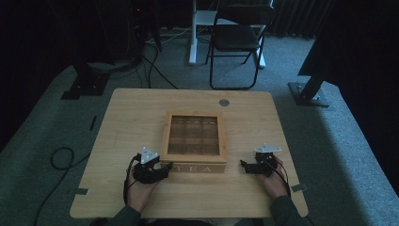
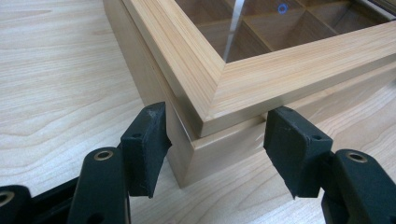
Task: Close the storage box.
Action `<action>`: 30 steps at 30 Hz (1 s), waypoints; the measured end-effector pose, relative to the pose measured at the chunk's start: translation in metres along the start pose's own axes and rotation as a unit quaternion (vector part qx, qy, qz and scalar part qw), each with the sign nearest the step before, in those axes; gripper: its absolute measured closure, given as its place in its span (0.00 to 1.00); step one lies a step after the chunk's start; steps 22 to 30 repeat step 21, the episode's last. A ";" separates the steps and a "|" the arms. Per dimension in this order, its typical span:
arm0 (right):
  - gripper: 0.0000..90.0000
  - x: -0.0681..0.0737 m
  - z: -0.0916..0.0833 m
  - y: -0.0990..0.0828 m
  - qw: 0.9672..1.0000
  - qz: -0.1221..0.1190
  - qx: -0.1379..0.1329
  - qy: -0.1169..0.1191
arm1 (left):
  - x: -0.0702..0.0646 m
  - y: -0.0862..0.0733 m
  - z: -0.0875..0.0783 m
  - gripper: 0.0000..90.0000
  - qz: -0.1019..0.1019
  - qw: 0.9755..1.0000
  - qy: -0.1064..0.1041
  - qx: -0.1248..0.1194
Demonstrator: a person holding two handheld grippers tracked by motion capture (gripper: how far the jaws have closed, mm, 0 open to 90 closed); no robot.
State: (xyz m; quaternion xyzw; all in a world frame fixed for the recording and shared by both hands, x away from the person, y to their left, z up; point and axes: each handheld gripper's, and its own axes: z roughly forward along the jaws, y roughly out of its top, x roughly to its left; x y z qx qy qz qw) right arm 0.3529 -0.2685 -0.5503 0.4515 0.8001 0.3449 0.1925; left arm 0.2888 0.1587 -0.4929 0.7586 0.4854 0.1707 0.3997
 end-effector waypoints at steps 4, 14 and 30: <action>0.15 0.000 0.000 0.000 1.000 0.000 0.000 0.000 | -0.002 -0.004 -0.002 0.44 0.000 1.000 -0.004 0.002; 0.15 0.000 0.000 0.000 1.000 0.000 0.000 0.000 | 0.003 -0.004 -0.013 0.44 -0.016 1.000 -0.004 -0.025; 0.15 0.000 0.000 0.000 1.000 0.000 0.000 0.000 | 0.002 0.000 -0.019 0.44 -0.003 0.998 -0.001 -0.055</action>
